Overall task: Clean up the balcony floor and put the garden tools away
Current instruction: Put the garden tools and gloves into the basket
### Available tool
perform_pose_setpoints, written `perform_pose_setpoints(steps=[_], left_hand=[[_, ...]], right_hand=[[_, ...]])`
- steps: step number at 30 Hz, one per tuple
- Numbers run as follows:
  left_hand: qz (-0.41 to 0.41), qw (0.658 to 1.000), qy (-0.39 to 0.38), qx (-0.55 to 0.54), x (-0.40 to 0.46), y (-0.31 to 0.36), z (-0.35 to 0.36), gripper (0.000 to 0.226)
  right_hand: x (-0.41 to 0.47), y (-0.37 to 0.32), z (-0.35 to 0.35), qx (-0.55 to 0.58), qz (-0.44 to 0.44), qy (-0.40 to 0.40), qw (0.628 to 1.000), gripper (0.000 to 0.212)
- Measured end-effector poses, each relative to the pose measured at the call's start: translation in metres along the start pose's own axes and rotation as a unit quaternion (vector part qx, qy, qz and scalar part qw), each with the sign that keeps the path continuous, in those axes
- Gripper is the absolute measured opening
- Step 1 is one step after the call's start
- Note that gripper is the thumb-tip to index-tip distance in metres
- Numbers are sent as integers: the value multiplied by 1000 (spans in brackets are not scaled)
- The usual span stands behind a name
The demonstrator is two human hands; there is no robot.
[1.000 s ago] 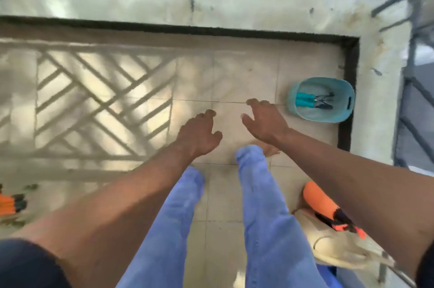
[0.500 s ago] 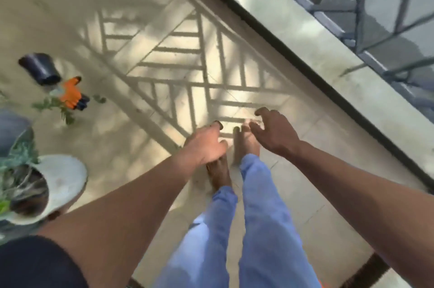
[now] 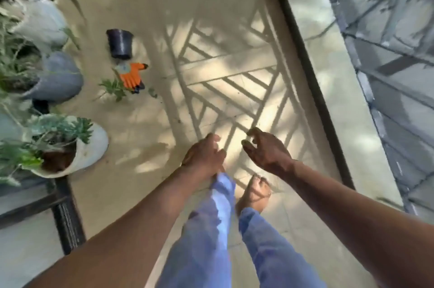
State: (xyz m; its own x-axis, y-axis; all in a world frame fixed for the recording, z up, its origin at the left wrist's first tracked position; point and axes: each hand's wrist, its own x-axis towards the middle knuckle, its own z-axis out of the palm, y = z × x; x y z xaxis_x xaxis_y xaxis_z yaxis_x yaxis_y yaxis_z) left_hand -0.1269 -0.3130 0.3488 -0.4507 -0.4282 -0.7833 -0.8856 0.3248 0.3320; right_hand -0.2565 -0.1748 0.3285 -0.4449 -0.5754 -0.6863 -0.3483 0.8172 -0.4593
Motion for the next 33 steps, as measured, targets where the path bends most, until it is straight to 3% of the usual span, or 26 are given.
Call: perform_pose_setpoints(steps=[10,19,25,28,30,33], left_hand=[[-60,990,21,-124,86,-52,-103,35],[-96,982,16,-161,149,-83,-198,31],[-137,976,-16,-171,199,-103,-238,47],[-188,954,-4,-235,227,-112,-261,59],[-208,932,15,-297,252,-115,-274,52],[-261,894,48,-362,300,-127,-290,51]], right_hand=[[151,-113,-25,-108,-43,-89,989,37],[253,-225,-63,-210,-99,-131,964,26],[344,-275,-75,-290,-155,-165,930,27],[383,-304,-90,-353,-164,-179,904,34],[408,-319,-99,-339,-164,-165,912,43],[447,-341,-106,-273,-165,-196,927,30]])
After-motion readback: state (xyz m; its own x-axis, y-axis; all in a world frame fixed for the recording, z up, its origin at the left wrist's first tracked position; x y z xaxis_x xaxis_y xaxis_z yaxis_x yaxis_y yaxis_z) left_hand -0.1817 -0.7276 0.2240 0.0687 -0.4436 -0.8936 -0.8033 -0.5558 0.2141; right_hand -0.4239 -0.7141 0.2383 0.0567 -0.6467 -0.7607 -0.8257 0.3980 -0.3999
